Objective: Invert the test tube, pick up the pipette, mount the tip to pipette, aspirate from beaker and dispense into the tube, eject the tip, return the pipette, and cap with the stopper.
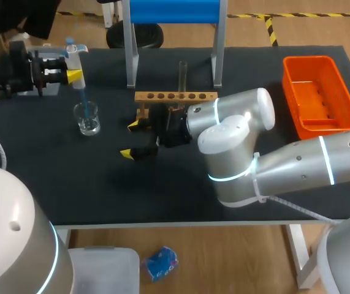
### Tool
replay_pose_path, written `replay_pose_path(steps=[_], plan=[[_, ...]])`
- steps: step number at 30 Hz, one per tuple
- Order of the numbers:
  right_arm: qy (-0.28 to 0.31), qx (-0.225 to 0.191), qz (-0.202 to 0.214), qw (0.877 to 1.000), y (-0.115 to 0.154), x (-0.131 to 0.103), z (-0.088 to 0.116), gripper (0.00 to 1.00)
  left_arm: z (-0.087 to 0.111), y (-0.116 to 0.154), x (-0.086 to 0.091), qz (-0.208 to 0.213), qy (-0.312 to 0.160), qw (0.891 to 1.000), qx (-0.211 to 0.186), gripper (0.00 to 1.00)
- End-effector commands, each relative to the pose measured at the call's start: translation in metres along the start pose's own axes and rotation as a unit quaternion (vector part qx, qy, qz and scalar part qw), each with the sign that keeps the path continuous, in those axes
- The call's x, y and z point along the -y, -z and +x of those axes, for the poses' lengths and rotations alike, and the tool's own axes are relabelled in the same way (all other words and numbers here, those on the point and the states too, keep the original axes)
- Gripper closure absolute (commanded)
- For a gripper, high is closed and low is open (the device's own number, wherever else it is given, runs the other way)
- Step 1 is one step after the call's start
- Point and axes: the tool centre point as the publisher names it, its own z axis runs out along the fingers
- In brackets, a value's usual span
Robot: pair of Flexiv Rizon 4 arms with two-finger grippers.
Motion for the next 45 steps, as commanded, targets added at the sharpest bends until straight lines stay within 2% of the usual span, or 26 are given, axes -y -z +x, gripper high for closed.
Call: replay_pose_path(steps=[1,18,45], plan=[[0.0,0.001,0.0,1.0,-0.001,0.0,0.0,0.0,0.0,-0.001,-0.003,0.001,-0.001,1.0,0.002,1.0],[0.0,0.001,0.0,1.0,-0.001,0.0,0.0,0.0,0.003,-0.002,-0.013,0.009,0.001,1.0,0.003,1.0],[0.0,0.001,0.0,1.0,-0.001,0.0,0.0,0.0,0.005,-0.002,-0.015,0.004,0.002,1.0,0.006,1.0]])
